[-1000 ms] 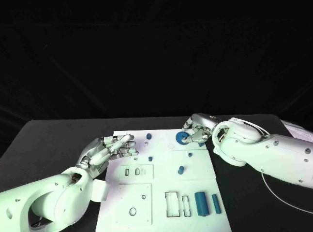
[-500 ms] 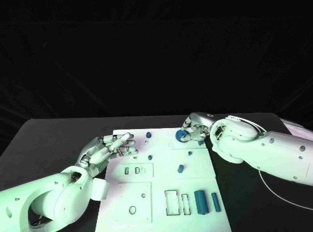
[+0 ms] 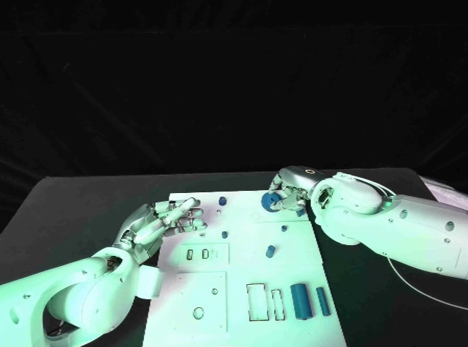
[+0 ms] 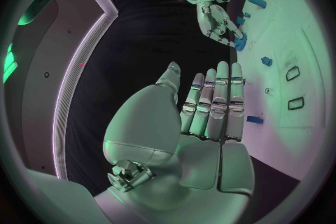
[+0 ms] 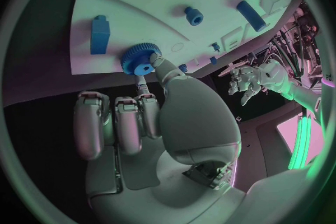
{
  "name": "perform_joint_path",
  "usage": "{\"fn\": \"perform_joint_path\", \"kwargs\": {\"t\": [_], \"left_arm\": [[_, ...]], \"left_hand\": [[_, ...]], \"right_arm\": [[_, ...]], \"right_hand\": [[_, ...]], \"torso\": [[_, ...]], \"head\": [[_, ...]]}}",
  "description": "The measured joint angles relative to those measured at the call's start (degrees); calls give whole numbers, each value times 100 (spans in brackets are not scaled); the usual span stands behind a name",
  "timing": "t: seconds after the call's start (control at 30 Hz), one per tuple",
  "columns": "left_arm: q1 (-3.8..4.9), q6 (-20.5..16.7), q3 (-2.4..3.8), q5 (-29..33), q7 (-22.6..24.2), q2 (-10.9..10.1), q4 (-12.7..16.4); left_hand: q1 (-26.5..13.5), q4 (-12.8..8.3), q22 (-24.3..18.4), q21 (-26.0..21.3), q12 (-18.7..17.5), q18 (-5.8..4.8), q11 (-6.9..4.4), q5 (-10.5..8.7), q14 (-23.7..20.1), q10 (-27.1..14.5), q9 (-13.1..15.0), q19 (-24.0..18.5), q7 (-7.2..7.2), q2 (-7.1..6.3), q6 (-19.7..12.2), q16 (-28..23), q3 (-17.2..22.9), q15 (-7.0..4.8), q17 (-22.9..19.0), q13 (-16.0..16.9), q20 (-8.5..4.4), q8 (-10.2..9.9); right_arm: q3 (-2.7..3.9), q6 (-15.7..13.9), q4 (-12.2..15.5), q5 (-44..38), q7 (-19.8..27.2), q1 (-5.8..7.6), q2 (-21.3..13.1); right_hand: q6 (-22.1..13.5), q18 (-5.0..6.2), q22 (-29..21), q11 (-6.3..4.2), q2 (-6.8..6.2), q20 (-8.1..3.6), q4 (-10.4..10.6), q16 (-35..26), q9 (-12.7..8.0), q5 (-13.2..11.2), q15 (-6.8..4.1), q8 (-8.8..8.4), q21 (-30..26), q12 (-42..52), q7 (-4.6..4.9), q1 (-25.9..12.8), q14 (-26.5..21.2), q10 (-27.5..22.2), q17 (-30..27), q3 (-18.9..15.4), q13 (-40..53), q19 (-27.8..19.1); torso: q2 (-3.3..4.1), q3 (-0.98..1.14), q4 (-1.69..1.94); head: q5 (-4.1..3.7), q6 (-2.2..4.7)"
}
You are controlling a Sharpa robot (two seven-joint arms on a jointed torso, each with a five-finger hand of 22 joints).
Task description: Assemble the parts on the task board
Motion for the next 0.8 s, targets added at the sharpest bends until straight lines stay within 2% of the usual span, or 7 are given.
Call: {"fn": "perform_joint_path", "kwargs": {"t": [0.1, 0.37, 0.47, 0.6, 0.8], "left_arm": [[0, 0, 0, 0, 0, 2, -5], [0, 0, 0, 0, 0, -9, -54], [0, 0, 0, 0, 0, -18, -88], [0, 0, 0, 0, 2, -32, -139], [0, 0, 0, 0, 4, -39, -162]], "left_hand": [[0, 0, 0, 0, 0, 0, 0, 0, 0, 0, 0, 0, 0, 0, 0, 0, 0, 0, 0, 0, 0, 0], [30, 0, 0, 0, 0, 0, 0, 0, 0, 0, -6, 0, 0, 30, 0, 0, 0, 0, 6, 0, 0, 0], [30, 0, -3, 0, 0, 0, 0, 0, 0, 0, -6, 0, 0, 30, 0, 0, 0, 0, 5, 0, 0, 0], [30, 0, -5, 0, 0, 0, 0, 0, 0, 0, -6, 0, 0, 30, 0, 0, 0, 0, 5, 0, 0, 0], [30, 0, -5, 0, 0, 0, 0, 0, 0, 0, -5, 0, 0, 30, 0, 0, 0, 0, 5, 0, 0, 0]], "right_arm": [[-16, -112, 78, -141, 1, -23, 0], [-27, -420, 437, -290, 7, -44, 147], [-25, -495, 520, -300, 10, -42, 315], [-25, -549, 533, -301, 20, -42, 524], [-25, -587, 380, -300, 36, -44, 810]], "right_hand": [[1, -90, 35, -21, -9, -20, -13, 79, -3, -9, 0, -1, 0, 31, 1, 23, 0, -21, 0, 100, 0, 20], [2, -90, 61, -20, -1, -20, -12, 101, -4, 70, 0, -1, 0, 31, 2, 49, 0, -21, -1, 129, -1, 20], [3, -90, 60, -20, -17, -20, -4, 101, -4, 72, 0, -1, 0, 31, 2, -116, 0, -21, -1, 157, -1, 20], [4, -90, 60, -20, -52, -20, 44, 101, -4, 73, 0, -1, 0, 31, 3, -166, 0, -21, -1, 219, -1, 20], [11, -90, 60, -20, -52, -20, 50, 101, -4, 72, 0, -8, 0, 31, 6, -166, -1, -21, -1, 225, -1, 20]], "torso": [[0, 0, -1], [1, 3, 5], [2, 2, 6], [6, -1, 9], [10, -8, 15]], "head": [[5, 3], [3, 12], [3, 18], [14, 27], [30, 21]]}}
